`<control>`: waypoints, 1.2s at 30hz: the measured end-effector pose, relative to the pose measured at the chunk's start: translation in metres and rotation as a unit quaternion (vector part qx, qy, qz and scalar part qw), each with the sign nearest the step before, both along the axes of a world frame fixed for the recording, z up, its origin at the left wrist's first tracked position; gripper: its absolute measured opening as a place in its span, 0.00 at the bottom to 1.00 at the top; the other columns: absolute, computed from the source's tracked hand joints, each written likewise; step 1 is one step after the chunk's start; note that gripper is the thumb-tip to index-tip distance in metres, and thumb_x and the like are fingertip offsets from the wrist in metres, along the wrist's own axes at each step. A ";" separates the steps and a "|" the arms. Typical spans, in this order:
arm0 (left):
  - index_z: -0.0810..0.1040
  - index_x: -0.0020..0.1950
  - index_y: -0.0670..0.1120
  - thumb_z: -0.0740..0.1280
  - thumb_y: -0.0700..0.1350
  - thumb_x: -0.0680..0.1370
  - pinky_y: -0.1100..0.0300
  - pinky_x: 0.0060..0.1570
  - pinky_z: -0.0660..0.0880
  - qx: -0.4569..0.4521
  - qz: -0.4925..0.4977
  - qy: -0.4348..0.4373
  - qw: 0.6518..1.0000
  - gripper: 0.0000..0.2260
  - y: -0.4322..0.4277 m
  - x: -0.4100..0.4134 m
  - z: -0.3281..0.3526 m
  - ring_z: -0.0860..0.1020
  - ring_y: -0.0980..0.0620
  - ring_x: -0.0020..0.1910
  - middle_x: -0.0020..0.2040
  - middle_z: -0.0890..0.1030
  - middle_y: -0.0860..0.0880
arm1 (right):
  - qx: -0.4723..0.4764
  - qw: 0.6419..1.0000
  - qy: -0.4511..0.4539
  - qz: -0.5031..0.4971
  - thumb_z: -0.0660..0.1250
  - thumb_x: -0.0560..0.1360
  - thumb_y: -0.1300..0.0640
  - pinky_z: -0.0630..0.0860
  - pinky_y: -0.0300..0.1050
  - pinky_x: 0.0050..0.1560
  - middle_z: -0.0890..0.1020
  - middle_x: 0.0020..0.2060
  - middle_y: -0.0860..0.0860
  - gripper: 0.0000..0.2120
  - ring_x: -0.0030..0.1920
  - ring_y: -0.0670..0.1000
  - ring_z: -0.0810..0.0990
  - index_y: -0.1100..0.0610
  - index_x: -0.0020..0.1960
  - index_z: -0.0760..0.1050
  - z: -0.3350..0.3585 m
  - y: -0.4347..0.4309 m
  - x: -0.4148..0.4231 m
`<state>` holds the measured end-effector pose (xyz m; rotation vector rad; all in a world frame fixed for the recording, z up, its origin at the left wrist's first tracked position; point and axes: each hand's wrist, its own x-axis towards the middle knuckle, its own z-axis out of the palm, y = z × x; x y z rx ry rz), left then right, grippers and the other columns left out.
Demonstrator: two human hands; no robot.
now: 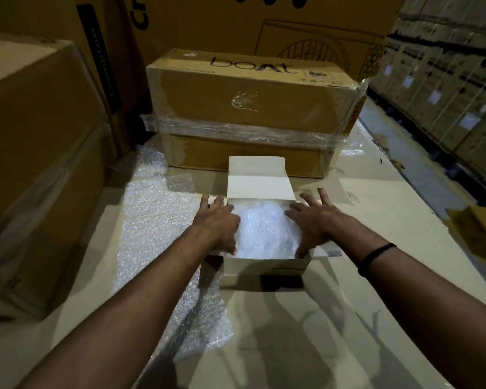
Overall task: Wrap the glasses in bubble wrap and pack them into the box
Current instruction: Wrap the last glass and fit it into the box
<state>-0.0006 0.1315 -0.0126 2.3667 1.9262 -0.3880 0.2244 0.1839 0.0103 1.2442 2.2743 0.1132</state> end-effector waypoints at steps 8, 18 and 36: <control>0.66 0.66 0.56 0.76 0.61 0.64 0.39 0.72 0.44 -0.032 0.000 -0.053 0.998 0.34 0.005 -0.001 -0.001 0.54 0.44 0.76 0.75 0.65 0.48 | -0.050 0.990 0.068 0.114 0.69 0.71 0.39 0.48 0.58 0.75 0.55 0.77 0.56 0.38 0.76 0.59 0.56 0.36 0.74 0.53 -0.018 -0.002 -0.012; 0.64 0.69 0.53 0.76 0.54 0.66 0.39 0.72 0.41 -0.052 0.034 -0.078 0.995 0.36 0.010 0.010 0.006 0.52 0.42 0.77 0.75 0.64 0.45 | -0.052 0.990 0.107 0.080 0.71 0.67 0.36 0.47 0.60 0.76 0.56 0.77 0.53 0.44 0.77 0.56 0.54 0.39 0.76 0.51 -0.015 0.005 -0.003; 0.53 0.79 0.53 0.76 0.61 0.65 0.38 0.73 0.45 -0.046 -0.027 -0.041 0.998 0.49 0.029 0.028 -0.003 0.54 0.42 0.77 0.79 0.56 0.48 | 0.016 1.000 0.008 0.004 0.66 0.64 0.26 0.35 0.69 0.72 0.53 0.79 0.51 0.53 0.78 0.58 0.41 0.48 0.79 0.47 -0.003 0.003 0.009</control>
